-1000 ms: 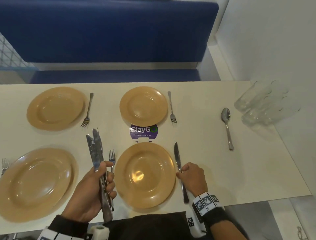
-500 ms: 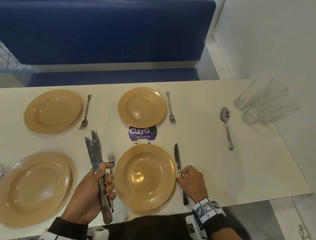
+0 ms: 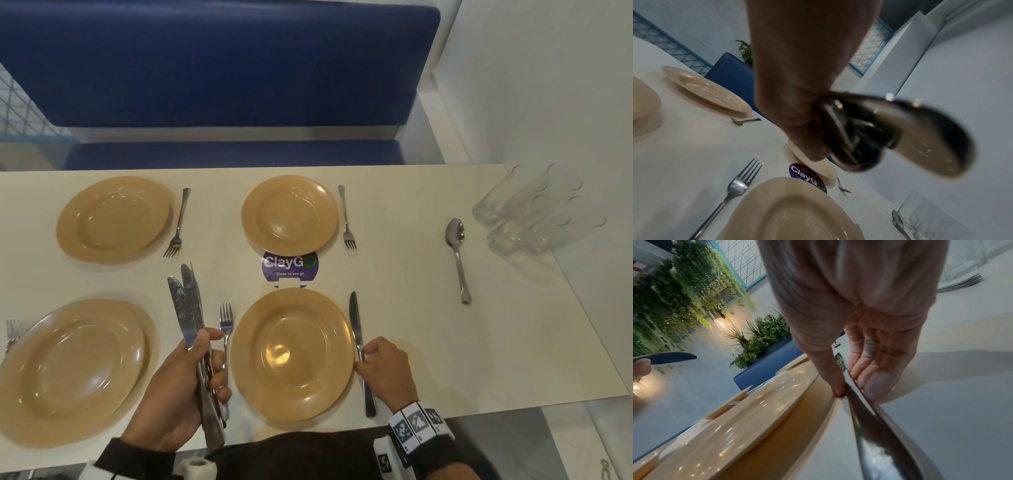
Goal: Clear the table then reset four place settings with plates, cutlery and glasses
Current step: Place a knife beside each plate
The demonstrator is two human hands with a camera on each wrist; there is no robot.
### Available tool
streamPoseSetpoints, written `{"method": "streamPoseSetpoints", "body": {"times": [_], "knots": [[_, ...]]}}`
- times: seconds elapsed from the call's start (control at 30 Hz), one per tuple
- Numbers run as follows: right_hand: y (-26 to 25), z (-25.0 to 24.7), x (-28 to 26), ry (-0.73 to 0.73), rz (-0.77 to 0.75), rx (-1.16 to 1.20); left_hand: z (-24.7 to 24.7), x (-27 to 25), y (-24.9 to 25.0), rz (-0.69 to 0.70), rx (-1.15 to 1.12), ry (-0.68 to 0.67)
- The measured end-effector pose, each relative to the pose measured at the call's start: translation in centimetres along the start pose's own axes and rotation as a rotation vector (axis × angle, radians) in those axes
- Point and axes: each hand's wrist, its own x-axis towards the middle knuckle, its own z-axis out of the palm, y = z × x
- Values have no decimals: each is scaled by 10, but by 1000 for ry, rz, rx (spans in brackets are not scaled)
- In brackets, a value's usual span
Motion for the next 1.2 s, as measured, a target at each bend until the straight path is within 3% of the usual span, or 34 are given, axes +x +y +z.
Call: {"method": "streamPoseSetpoints", "body": {"times": [0.63,0.77,0.9,1.03,1.13,1.2], "knots": [[-2,-12,-4,-46,33,-10,-8,-5,1,8,-18,-22],[-8,-46,-9,94,23,0,-11,-9,3,-15,-25,-23],[-59,-75,-26,228,-148,79,-11,-13,9,-35,-37,-23],[-137,-72,-59,-14,-332,226,-19,-16,15,-45,11,-32],[-187,-41,-84,-308,-497,206,-28,-19,24,-70,16,-72],[-213,-13,-97,-424,-549,144,-36,-20,33,-85,7,-120]]}}
